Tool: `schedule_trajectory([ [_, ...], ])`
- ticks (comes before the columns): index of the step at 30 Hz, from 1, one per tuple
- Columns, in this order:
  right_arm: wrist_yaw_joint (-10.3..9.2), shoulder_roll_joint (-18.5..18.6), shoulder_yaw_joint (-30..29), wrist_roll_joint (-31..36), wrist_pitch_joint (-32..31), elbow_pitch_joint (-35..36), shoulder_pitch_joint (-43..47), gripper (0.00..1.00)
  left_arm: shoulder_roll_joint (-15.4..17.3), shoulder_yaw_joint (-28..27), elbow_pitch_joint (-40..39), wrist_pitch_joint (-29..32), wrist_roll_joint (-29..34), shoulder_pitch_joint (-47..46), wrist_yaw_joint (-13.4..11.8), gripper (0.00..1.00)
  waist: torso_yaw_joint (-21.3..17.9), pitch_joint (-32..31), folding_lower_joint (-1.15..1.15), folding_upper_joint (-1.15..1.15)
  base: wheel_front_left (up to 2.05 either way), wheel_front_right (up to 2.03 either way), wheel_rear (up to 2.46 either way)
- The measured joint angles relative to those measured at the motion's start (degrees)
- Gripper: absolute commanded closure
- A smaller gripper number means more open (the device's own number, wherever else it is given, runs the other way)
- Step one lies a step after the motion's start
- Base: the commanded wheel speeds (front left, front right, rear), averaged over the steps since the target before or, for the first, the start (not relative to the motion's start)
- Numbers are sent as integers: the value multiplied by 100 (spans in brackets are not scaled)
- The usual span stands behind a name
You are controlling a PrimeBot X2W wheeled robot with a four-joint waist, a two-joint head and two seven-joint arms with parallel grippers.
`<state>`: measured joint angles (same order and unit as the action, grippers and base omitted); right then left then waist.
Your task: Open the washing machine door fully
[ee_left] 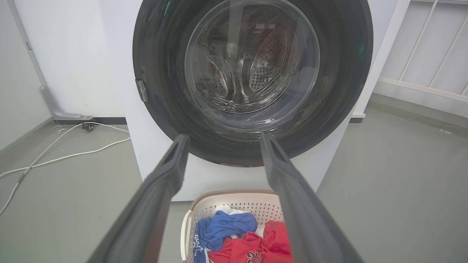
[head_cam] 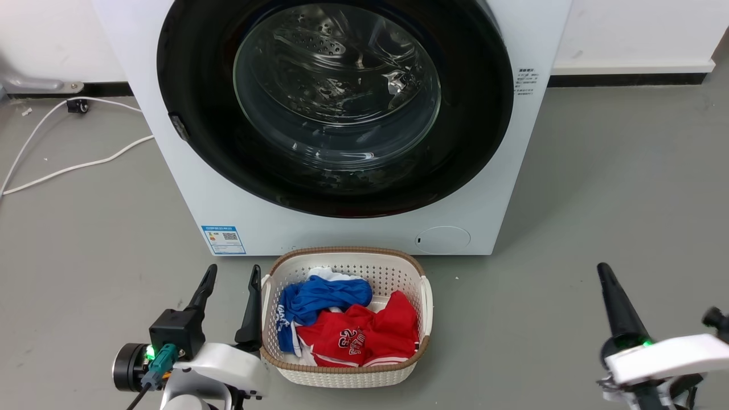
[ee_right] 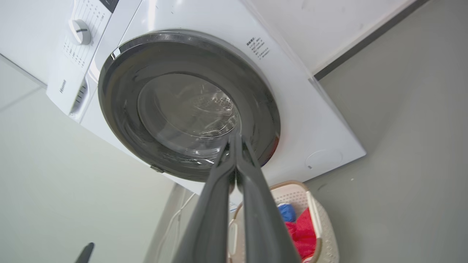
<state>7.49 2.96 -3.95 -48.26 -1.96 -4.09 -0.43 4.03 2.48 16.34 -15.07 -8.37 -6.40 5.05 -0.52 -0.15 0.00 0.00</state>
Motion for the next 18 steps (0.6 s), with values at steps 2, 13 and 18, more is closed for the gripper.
schedule_trajectory([
  [2,0,0,-92,-1368,-151,-110,-48,100,-13,-10,-13,0,-1,-1,8,0,0,17,0,0,0,0,0],
  [13,-1,73,-840,-4851,-834,-1368,-1009,100,-70,-80,-260,0,3,-165,59,0,-42,354,0,0,0,0,0],
  [18,-1,609,-859,-5403,-1049,-2134,-1959,100,-79,-87,-419,-1,66,-386,79,0,-71,683,1,0,0,0,0],
])
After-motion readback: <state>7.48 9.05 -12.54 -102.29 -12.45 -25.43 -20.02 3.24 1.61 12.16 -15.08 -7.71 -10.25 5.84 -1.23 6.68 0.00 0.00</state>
